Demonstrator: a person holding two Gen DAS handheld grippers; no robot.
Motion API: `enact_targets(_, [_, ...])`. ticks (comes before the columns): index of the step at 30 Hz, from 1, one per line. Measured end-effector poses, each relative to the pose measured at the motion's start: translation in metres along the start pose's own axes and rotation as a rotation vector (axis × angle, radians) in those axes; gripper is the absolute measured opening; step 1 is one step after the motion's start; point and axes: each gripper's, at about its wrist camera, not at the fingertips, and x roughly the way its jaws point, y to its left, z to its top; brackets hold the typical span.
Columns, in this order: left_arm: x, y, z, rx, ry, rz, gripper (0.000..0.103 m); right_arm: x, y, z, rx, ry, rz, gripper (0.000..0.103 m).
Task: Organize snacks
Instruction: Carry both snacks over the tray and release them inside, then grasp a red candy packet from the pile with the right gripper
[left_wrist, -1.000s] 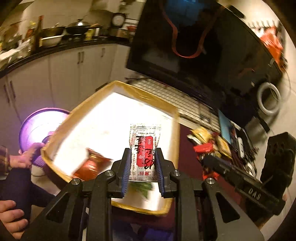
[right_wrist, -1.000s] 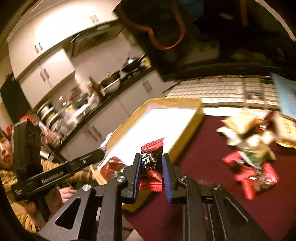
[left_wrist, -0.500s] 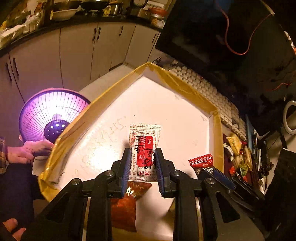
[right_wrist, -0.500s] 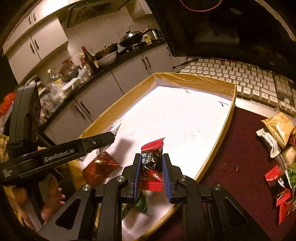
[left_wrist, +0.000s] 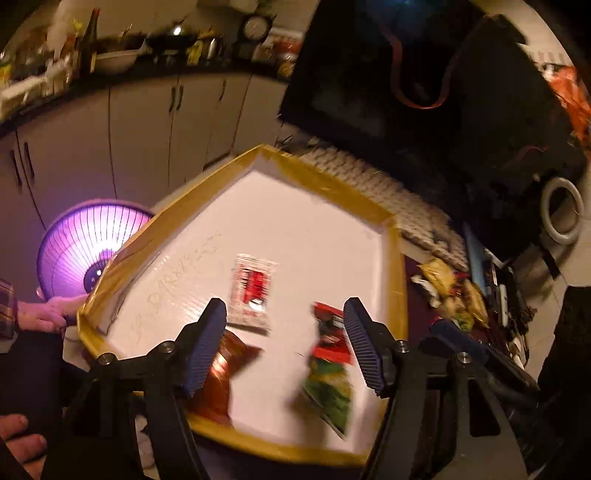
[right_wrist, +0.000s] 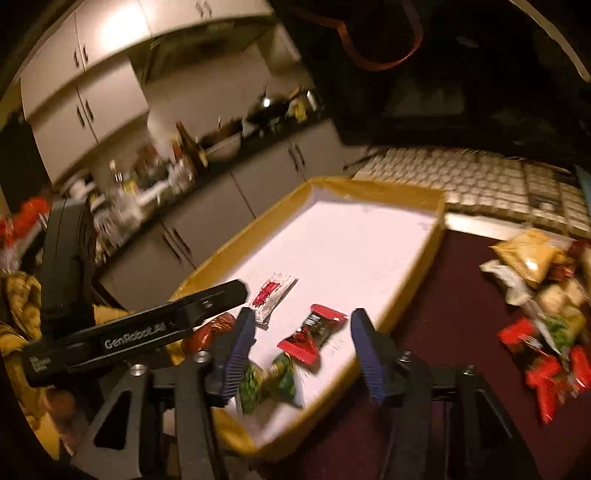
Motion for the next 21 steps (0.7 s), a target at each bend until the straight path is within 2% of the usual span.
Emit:
enact_targets(3, [-0.017, -0.025, -0.012, 0.041, -0.024, -0.023, 0.074, -0.031, -0.021, -0.007, 0.036, -0.036, -0.007, 0.064])
enact_targets(9, [-0.026, -0.082, -0.033, 0.143, -0.011, -0.102, 0.074, -0.068, -0.079, -0.02, 0.142, -0.061, -0.117, 0.067])
enact_targets(14, [-0.017, -0.117, -0.049, 0.244, 0.035, -0.095, 0.074, -0.089, -0.126, -0.033, 0.24, -0.062, -0.182, 0.067])
enact_targets(17, [-0.015, -0.127, -0.057, 0.261, 0.062, -0.102, 0.074, -0.095, -0.14, -0.039, 0.276, -0.045, -0.22, 0.067])
enact_targets(21, [-0.013, -0.135, -0.066, 0.276, 0.087, -0.105, 0.074, -0.099, -0.156, -0.046, 0.326, -0.02, -0.223, 0.062])
